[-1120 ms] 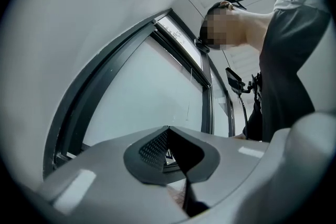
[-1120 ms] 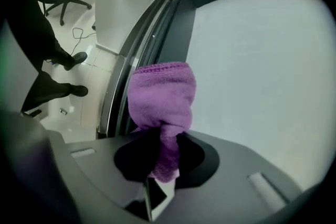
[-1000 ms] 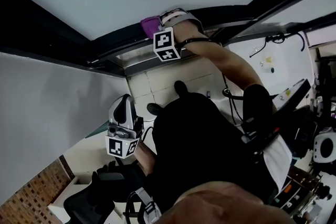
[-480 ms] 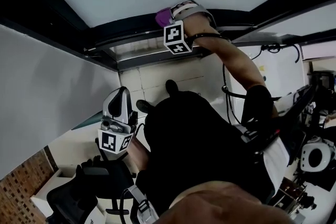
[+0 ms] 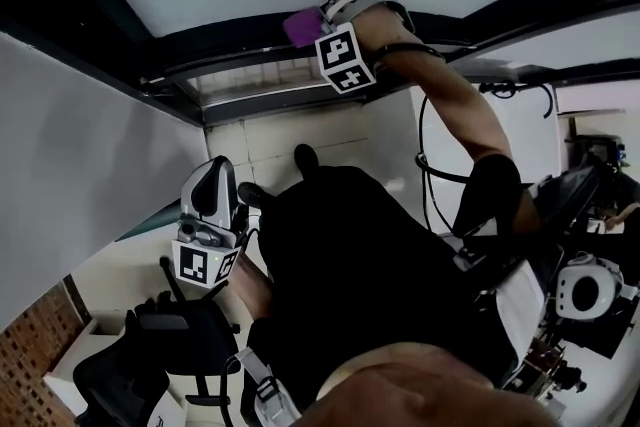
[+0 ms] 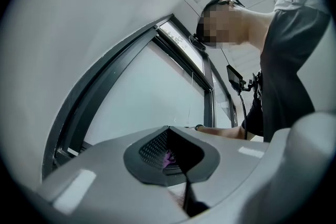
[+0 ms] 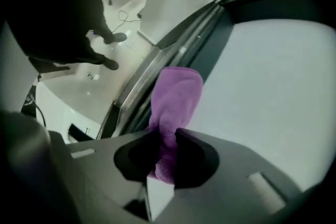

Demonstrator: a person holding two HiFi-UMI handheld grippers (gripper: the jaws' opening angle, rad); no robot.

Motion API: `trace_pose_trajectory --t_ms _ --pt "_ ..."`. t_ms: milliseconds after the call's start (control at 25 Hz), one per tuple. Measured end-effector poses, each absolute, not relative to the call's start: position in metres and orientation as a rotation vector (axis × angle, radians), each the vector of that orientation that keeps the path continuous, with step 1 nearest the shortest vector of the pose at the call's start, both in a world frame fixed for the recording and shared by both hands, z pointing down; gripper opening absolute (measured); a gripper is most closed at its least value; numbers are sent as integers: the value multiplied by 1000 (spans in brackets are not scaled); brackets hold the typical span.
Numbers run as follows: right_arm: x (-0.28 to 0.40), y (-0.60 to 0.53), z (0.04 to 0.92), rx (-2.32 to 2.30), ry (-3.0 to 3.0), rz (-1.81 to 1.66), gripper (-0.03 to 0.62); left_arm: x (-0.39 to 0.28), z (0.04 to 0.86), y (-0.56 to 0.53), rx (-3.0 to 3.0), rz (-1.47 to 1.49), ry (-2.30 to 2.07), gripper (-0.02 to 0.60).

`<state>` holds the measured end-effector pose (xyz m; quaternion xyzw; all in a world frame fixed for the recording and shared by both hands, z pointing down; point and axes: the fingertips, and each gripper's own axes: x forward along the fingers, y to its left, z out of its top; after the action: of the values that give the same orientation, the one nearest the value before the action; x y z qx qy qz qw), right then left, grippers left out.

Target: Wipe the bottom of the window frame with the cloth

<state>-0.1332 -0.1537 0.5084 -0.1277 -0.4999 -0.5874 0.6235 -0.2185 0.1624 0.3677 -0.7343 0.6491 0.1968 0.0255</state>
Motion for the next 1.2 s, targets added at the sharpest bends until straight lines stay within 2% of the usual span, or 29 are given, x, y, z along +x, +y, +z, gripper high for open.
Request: trace_pose_trajectory --t_ms 240,360,480,600,680,720,760,800,920,1000,1080,1200 --pt "-61 -43 510 -591 -988 -1394 60 -223 374 159 -2281 599 2041 3" --pt "-7 35 538 -857 -1250 -1082 61 -218 373 150 -2315 584 2018 3" --pt "-21 59 577 -804 -1905 -360 63 -212 371 138 -2362 561 1985 3" --pt "-46 8 601 -282 -2395 790 63 -201 370 125 -2398 537 1972 3" --pt "-48 -36 585 34 -2563 1539 63 -196 369 117 -2419 512 1960 3" --pt "-49 -56 567 148 -2662 1767 63 -195 368 113 -2432 491 1950 3" --pt "-52 -73 546 252 -2798 1827 63 -194 366 110 -2446 470 1938 3" --pt "-56 -87 528 368 -2948 1711 63 -192 365 106 -2459 451 1930 3" --pt "-75 -114 497 684 -3191 851 64 -179 363 97 -2494 409 1913 3" --pt "-87 -128 489 791 -3194 404 64 -169 362 90 -2512 383 1909 3" --pt "-94 -143 487 846 -3157 192 64 -161 361 85 -2515 359 1915 3" --pt "-96 -146 486 863 -3140 90 63 -160 359 86 -2503 339 1941 3"
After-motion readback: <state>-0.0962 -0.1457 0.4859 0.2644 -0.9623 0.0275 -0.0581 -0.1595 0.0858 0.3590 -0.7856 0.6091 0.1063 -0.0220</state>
